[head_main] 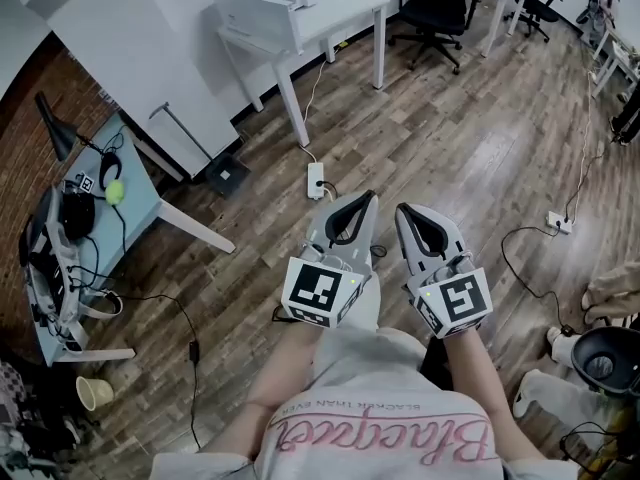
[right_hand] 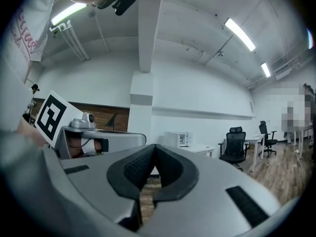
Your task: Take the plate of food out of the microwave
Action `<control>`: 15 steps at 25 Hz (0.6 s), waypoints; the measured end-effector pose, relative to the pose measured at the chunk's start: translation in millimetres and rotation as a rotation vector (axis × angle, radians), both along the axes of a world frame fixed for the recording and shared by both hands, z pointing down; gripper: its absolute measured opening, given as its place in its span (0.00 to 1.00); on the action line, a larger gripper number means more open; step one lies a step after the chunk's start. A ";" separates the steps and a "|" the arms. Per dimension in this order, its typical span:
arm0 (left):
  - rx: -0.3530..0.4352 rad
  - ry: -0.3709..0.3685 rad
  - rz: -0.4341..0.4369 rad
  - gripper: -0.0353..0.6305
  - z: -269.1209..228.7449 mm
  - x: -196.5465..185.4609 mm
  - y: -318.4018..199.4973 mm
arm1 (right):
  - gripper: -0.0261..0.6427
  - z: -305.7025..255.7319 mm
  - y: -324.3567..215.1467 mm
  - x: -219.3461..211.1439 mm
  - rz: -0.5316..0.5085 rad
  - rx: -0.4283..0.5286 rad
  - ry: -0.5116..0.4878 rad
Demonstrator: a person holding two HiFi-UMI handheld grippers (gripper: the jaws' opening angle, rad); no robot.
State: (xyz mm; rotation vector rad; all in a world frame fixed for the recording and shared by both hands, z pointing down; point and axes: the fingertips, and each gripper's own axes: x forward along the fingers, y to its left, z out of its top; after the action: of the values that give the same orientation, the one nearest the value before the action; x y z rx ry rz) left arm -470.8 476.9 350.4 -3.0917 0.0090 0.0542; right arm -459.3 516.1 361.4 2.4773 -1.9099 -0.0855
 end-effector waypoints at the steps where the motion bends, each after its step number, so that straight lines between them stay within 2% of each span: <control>1: 0.001 0.001 0.004 0.06 -0.6 4.7 -0.9 | 0.06 0.5 -0.9 4.0 0.003 -0.001 0.000; 11: -0.007 -0.010 0.027 0.06 10.8 60.8 -31.7 | 0.06 7.3 -35.3 54.1 0.010 -0.021 0.022; 15: -0.008 0.013 0.036 0.06 6.7 89.0 -49.7 | 0.06 6.2 -56.4 84.5 0.007 -0.017 0.016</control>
State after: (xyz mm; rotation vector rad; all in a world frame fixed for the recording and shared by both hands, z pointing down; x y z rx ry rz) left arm -381.8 427.1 357.1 -3.1000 -0.0453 0.0753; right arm -374.7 459.7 367.6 2.4645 -1.8877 -0.0889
